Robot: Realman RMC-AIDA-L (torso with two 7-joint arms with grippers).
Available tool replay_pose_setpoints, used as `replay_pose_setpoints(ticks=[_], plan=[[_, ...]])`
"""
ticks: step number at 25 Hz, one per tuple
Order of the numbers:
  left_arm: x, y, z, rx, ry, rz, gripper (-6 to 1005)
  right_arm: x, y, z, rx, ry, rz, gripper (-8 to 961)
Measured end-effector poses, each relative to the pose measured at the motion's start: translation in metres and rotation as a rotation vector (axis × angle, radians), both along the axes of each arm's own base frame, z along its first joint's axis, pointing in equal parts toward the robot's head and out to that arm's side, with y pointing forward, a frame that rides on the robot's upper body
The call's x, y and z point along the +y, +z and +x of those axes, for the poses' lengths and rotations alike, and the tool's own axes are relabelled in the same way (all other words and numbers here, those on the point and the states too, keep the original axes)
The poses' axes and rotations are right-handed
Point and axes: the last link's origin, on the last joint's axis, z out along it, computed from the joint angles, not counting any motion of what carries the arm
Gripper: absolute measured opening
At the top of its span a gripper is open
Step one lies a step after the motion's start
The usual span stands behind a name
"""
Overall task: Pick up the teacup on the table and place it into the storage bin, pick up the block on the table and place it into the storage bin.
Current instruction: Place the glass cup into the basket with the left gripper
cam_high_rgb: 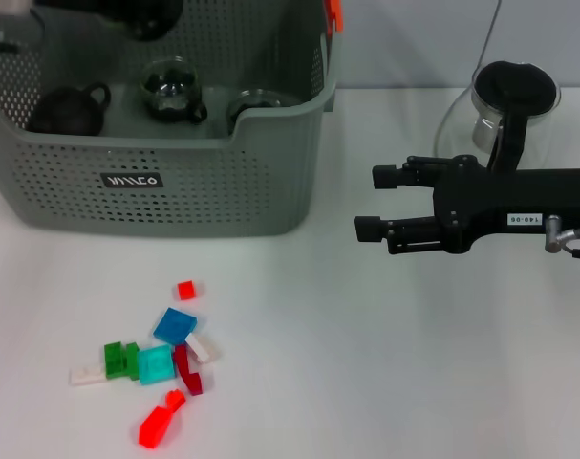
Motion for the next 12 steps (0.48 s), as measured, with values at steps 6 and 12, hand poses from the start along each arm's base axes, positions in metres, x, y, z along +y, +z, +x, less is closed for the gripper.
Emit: replay_pose_setpoints(ticks=[6, 12], plan=[[0.014, -0.028, -0.01, 0.114, 0.025, 0.028, 84, 0.0, 0.0, 0.0, 0.001, -0.01, -0.007, 884], [0.02, -0.053, -0.018, 0.213, 0.036, 0.059, 90, 0.0, -0.002, 0.0, -0.002, -0.014, -0.01, 884]])
